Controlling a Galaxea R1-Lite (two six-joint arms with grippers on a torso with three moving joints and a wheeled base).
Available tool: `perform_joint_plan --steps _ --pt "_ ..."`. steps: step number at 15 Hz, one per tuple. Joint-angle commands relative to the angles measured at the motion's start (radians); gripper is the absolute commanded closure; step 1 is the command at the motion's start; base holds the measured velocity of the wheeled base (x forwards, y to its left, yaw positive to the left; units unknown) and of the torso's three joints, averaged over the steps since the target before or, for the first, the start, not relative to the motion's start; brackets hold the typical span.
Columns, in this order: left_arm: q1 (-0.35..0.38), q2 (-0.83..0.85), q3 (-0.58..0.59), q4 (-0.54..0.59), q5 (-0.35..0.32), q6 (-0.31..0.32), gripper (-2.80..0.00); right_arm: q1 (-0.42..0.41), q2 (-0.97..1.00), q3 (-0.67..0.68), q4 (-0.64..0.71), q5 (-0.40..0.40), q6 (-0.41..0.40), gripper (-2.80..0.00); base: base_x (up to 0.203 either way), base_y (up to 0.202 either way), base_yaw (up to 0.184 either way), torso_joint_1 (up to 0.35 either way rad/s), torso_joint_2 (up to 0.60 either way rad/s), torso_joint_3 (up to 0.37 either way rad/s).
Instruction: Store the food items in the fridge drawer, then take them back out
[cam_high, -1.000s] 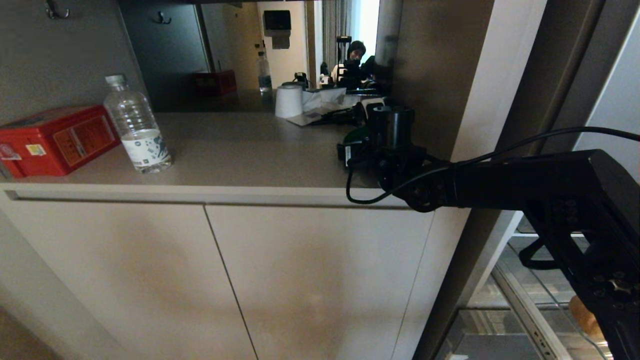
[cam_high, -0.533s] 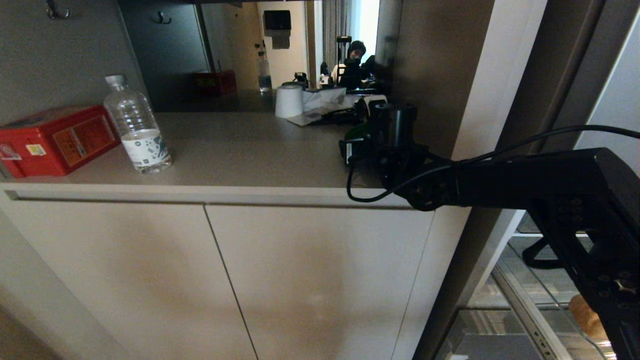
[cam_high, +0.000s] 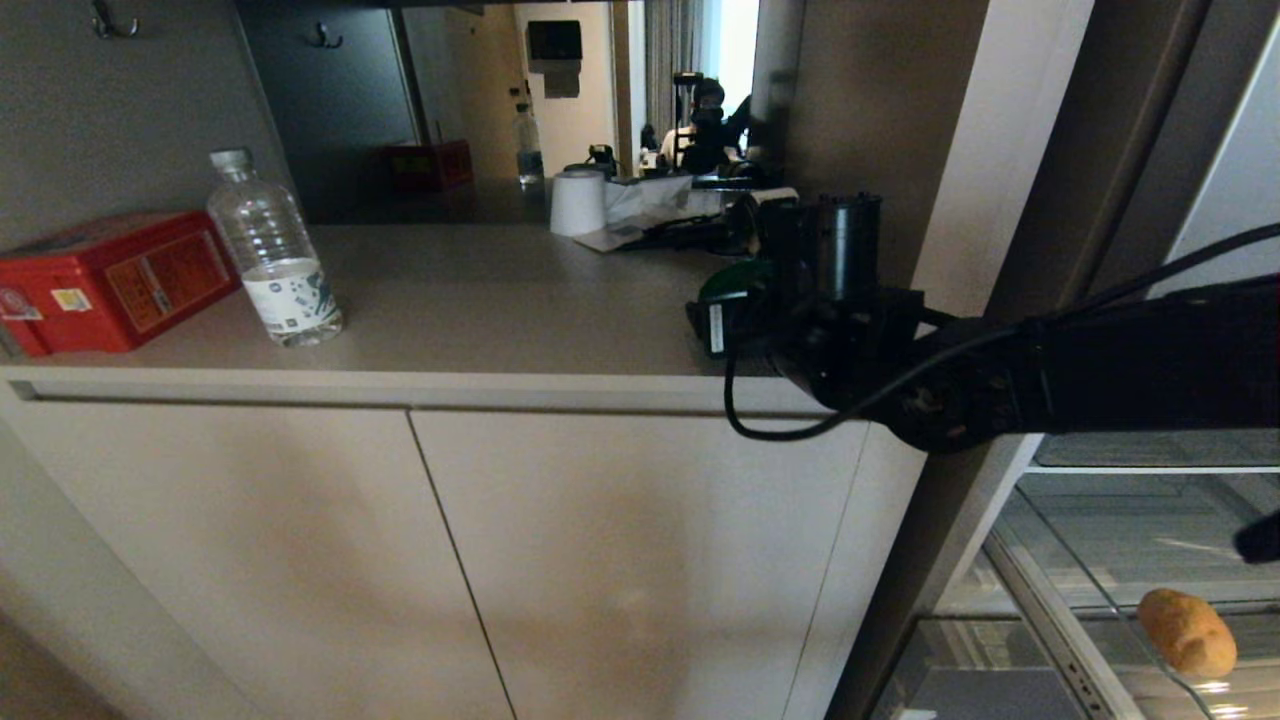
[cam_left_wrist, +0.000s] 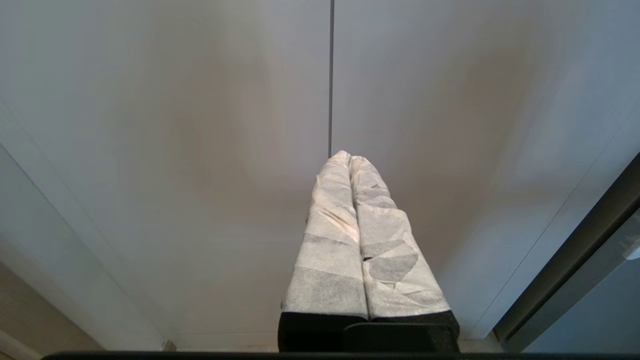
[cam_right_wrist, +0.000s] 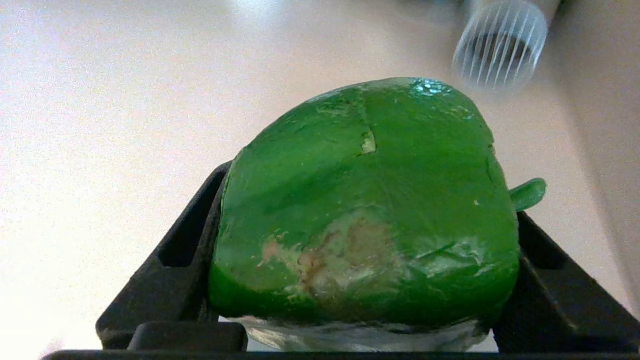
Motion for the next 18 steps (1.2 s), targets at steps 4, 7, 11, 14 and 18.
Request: perform_joint_plan --steps 4,7,11,14,18 --pt "0.000 0.000 0.000 0.000 0.000 0.000 0.00 0.107 -0.529 0.644 -0.001 -0.002 0.070 0.00 0.000 0.000 0.000 0.000 0.00 0.000" --pt "0.000 0.000 0.000 0.000 0.000 0.000 0.00 0.103 -0.773 0.953 0.045 -0.005 0.169 0.00 0.000 0.000 0.000 0.000 0.00 0.000" --pt "0.000 0.000 0.000 0.000 0.000 0.000 0.00 -0.060 -0.850 1.105 0.168 -0.099 0.381 0.00 0.000 0.000 0.000 0.000 0.00 0.000" --pt "0.000 0.000 0.000 0.000 0.000 0.000 0.00 -0.248 -0.829 1.137 0.197 -0.128 0.459 0.00 0.000 0.000 0.000 0.000 0.00 0.000" --pt "0.000 0.000 0.000 0.001 0.000 0.000 0.00 -0.512 -0.768 1.103 0.198 -0.122 0.468 0.00 0.000 0.000 0.000 0.000 0.00 0.000"
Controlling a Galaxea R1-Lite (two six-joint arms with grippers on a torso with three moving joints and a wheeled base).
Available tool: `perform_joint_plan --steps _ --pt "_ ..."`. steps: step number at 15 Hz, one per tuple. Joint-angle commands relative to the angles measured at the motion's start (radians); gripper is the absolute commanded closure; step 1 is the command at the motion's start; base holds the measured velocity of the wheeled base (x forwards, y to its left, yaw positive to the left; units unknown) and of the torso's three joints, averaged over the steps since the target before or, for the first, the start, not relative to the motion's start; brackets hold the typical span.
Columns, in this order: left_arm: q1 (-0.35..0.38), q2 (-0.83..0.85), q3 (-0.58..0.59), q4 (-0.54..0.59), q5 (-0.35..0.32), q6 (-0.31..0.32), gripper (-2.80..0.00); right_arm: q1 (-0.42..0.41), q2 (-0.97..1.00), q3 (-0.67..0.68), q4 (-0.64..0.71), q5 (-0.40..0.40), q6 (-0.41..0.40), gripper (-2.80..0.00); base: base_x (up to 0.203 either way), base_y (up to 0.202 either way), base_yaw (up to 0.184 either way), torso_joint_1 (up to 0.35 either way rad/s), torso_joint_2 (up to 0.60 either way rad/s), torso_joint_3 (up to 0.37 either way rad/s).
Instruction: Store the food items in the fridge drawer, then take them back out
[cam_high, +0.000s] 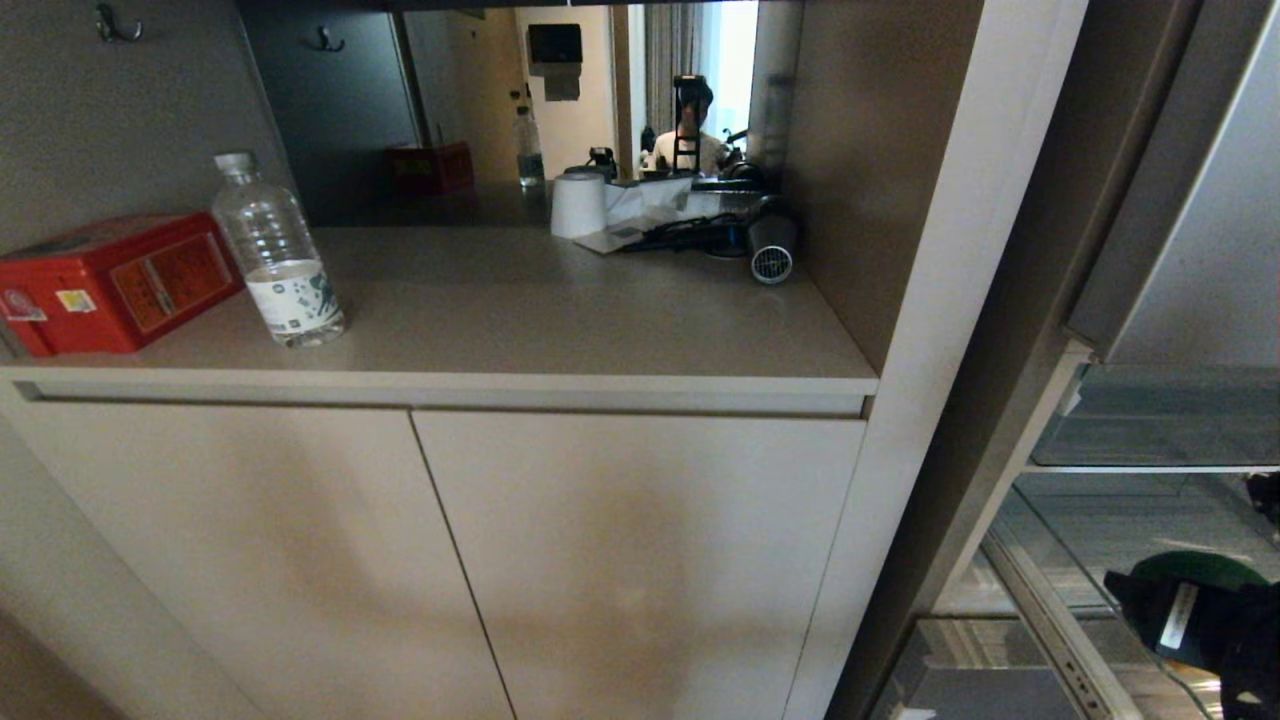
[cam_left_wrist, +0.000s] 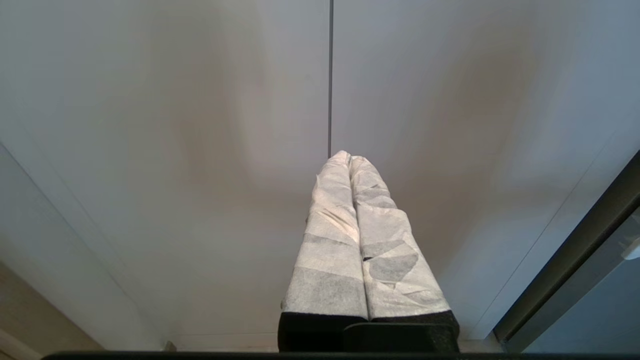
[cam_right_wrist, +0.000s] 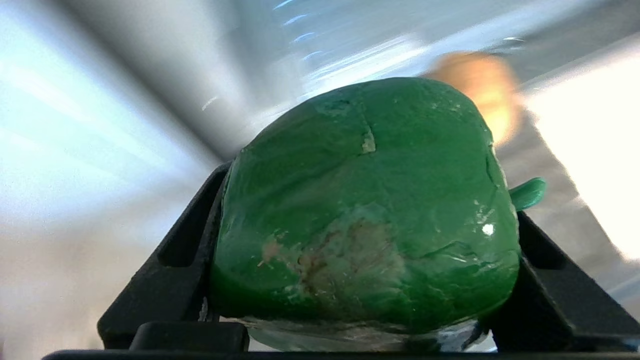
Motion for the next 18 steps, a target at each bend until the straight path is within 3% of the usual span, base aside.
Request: perform_joint_plan --steps 1,5,8,14,18 --pt "0.000 0.000 0.000 0.001 0.000 0.000 0.00 -0.130 0.050 -0.040 -0.001 0.000 -0.002 0.00 0.000 0.000 0.000 0.000 0.00 0.000" --pt "0.000 0.000 0.000 0.000 0.000 0.000 0.00 -0.368 0.177 -0.136 -0.006 0.010 -0.069 0.00 0.000 0.000 0.000 0.000 0.00 0.000" --pt "0.000 0.000 0.000 0.000 0.000 0.000 0.00 -0.505 0.318 -0.175 -0.111 0.054 -0.103 0.00 0.000 0.000 0.000 0.000 0.00 0.000" --pt "0.000 0.000 0.000 0.000 0.000 0.000 0.00 -0.689 0.537 -0.221 -0.285 0.077 -0.172 0.00 0.000 0.000 0.000 0.000 0.00 0.000" --pt "0.000 0.000 0.000 0.001 0.000 0.000 0.00 -0.805 0.579 -0.251 -0.311 0.134 -0.205 0.00 0.000 0.000 0.000 0.000 0.00 0.000"
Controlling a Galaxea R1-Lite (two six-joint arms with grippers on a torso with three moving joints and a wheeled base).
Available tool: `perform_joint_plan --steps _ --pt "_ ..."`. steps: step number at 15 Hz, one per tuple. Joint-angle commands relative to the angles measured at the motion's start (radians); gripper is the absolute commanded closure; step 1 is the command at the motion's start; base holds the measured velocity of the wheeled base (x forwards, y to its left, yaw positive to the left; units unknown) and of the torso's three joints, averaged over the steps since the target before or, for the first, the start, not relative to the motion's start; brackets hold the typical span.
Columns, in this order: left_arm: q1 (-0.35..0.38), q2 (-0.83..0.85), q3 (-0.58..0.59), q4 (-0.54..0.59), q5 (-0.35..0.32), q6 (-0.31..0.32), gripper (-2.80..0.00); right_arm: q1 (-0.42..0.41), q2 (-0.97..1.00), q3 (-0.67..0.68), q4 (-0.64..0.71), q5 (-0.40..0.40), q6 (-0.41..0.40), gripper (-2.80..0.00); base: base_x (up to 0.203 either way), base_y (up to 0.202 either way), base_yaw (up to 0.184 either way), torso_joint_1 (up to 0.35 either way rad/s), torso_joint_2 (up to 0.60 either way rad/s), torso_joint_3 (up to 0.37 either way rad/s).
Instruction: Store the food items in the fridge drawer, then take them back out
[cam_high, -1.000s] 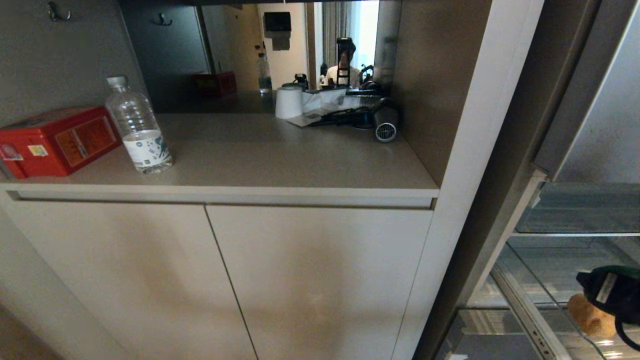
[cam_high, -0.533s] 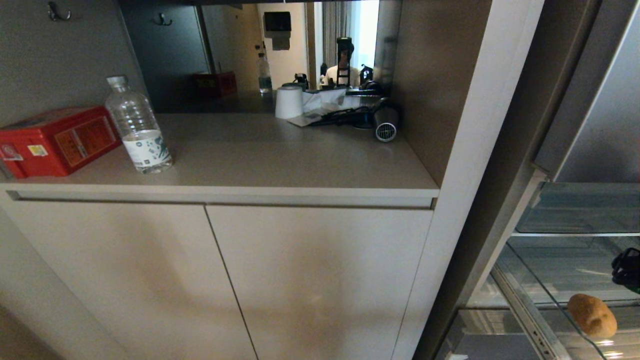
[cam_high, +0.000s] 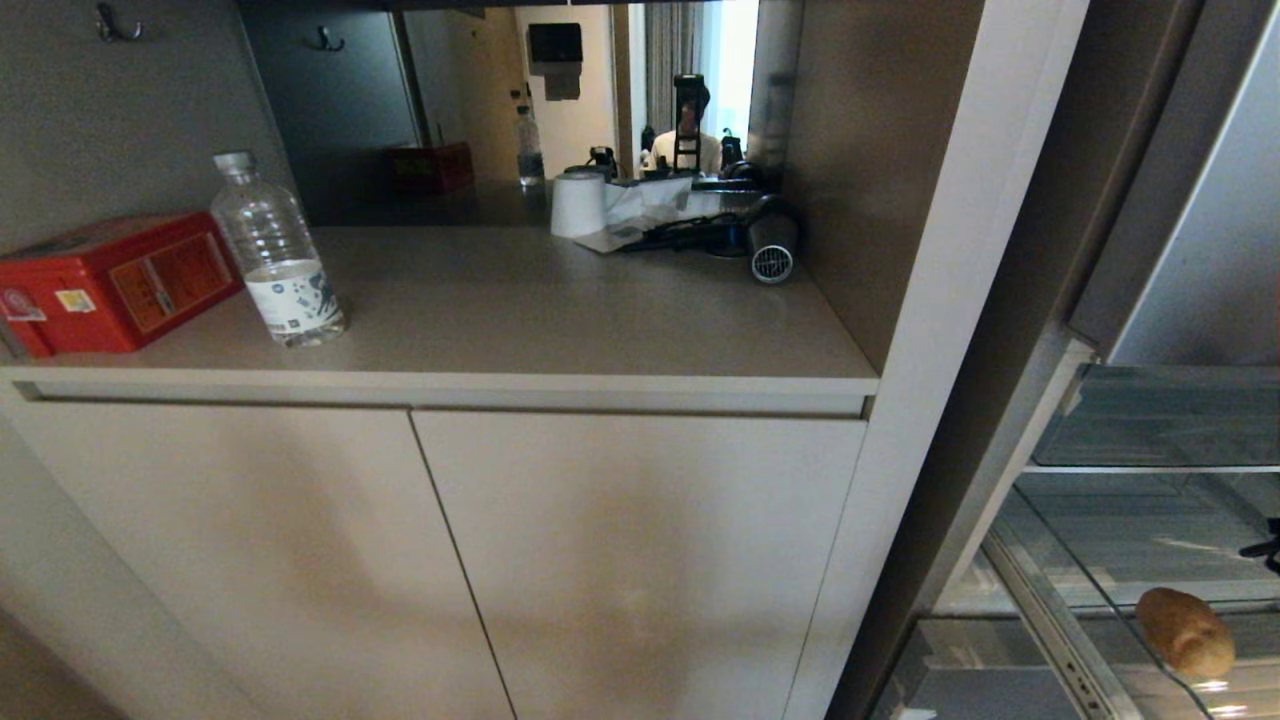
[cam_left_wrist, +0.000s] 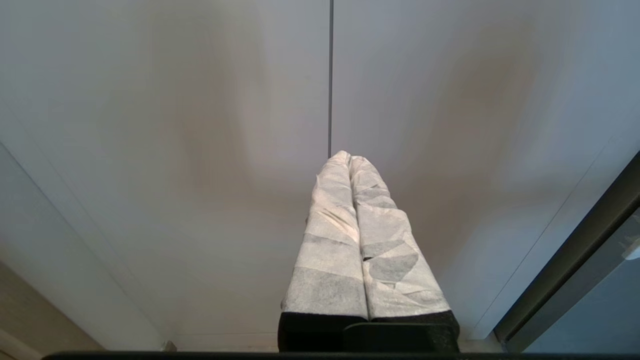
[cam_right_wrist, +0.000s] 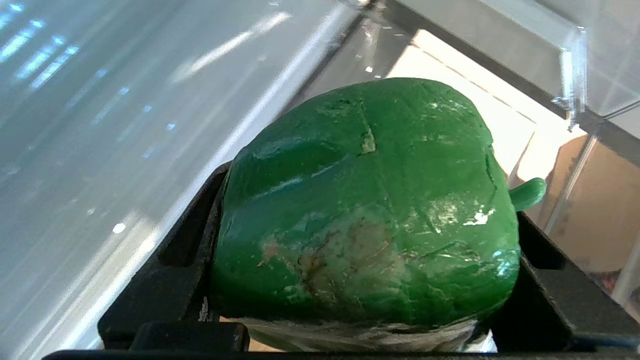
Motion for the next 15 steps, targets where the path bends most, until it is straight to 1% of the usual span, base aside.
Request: perform_joint_plan --steps 1,4,5,13,15 --pt "0.000 0.000 0.000 0.000 0.000 0.000 0.00 -0.053 0.040 -0.024 -0.004 0.023 -0.011 0.00 0.000 0.000 0.000 0.000 0.00 0.000" --pt "0.000 0.000 0.000 0.000 0.000 0.000 0.00 -0.079 0.050 -0.031 -0.004 0.047 -0.022 0.00 0.000 0.000 0.000 0.000 0.00 0.000" --pt "0.000 0.000 0.000 0.001 0.000 0.000 0.00 -0.082 0.059 -0.034 -0.004 0.053 -0.023 -2.80 0.000 0.000 0.000 0.000 0.00 0.000" --pt "0.000 0.000 0.000 0.000 0.000 0.000 0.00 -0.086 0.083 -0.078 -0.004 0.057 -0.023 -2.80 0.000 0.000 0.000 0.000 0.00 0.000" --pt "0.000 0.000 0.000 0.000 0.000 0.000 0.00 -0.086 0.102 -0.084 -0.004 0.057 -0.035 -2.80 0.000 0.000 0.000 0.000 0.00 0.000"
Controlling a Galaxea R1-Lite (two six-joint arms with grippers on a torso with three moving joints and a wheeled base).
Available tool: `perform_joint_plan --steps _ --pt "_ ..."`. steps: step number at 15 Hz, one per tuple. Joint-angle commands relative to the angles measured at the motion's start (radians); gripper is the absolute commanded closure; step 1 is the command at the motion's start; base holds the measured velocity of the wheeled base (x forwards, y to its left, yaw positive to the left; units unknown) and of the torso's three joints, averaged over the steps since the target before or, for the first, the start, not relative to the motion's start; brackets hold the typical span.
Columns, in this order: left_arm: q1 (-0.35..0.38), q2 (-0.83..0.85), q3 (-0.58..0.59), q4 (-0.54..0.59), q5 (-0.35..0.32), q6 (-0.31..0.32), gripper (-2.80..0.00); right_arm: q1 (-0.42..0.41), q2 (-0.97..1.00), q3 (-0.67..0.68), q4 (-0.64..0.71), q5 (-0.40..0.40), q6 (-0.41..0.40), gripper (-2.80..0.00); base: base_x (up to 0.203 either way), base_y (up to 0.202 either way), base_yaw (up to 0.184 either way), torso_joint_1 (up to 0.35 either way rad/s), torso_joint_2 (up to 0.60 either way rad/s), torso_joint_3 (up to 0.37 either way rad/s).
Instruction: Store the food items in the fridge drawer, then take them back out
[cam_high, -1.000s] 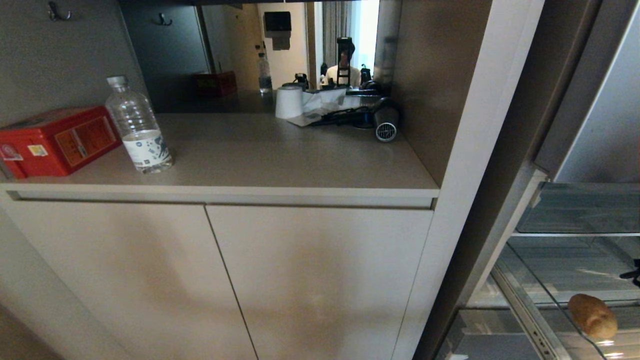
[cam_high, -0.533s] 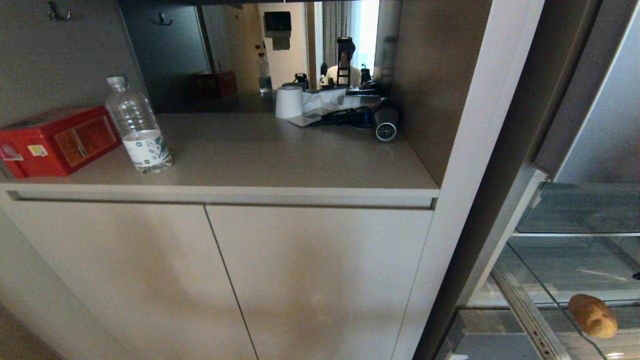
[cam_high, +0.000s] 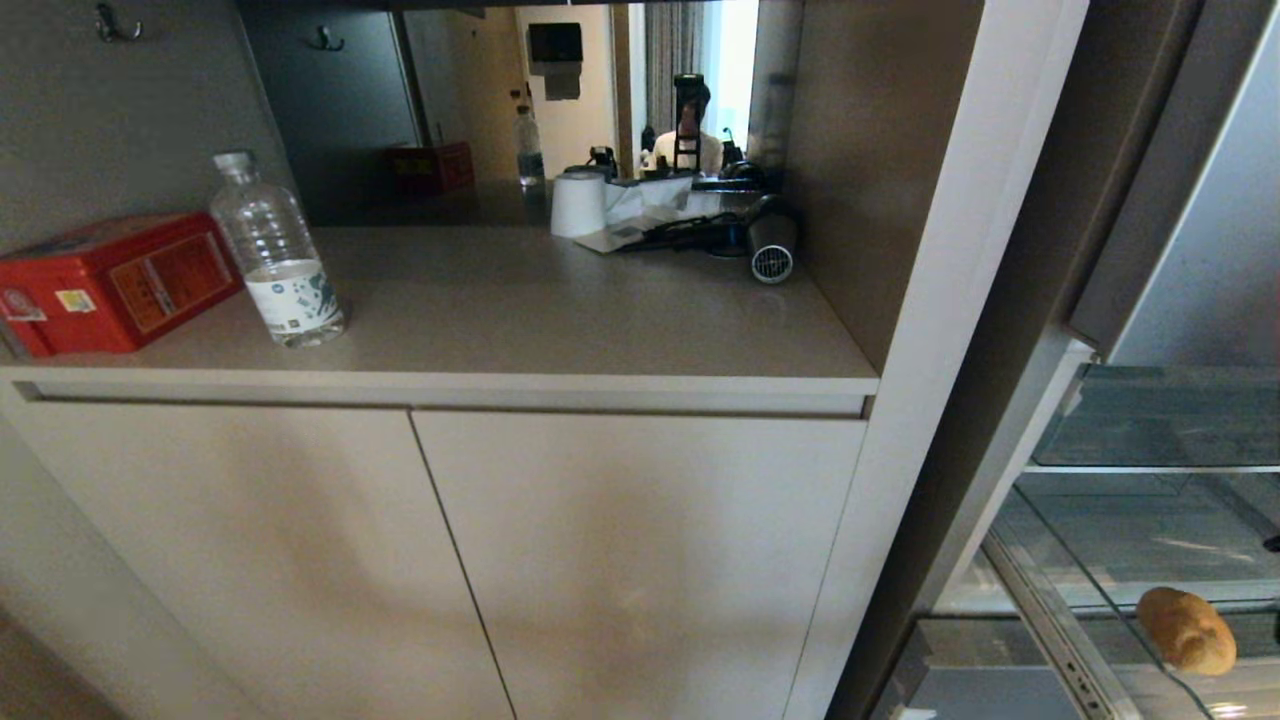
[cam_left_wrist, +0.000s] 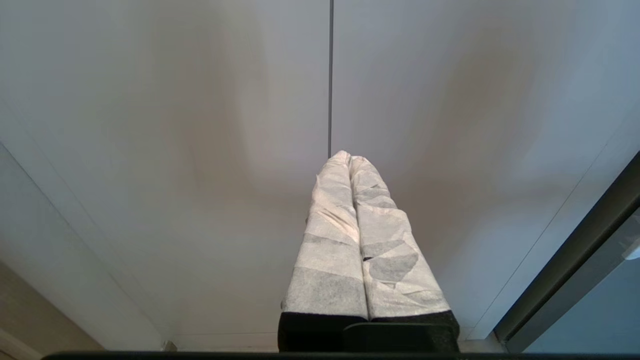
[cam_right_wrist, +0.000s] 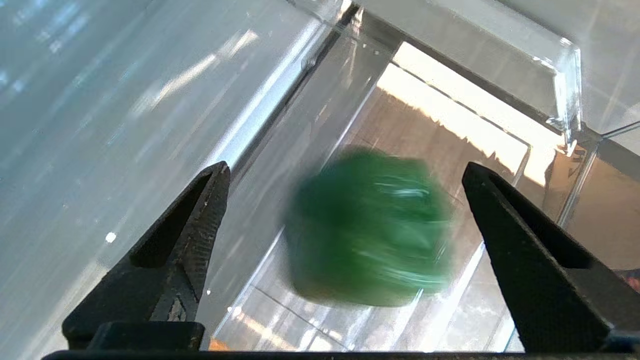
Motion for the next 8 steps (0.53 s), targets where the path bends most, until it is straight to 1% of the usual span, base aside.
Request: perform_joint_plan --steps 1,5,8 --pt "0.000 0.000 0.000 0.000 0.000 0.000 0.00 0.000 0.019 -0.006 -0.005 -0.001 0.000 -2.80 0.000 0.000 0.000 0.000 0.00 0.000" --pt "0.000 0.000 0.000 0.000 0.000 0.000 0.00 0.000 -0.022 -0.008 -0.005 0.000 -0.001 -2.80 0.000 0.000 0.000 0.000 0.00 0.000" --pt "0.000 0.000 0.000 0.000 0.000 0.000 0.00 0.003 -0.164 0.033 -0.001 0.022 -0.022 -2.80 0.000 0.000 0.000 0.000 0.00 0.000"
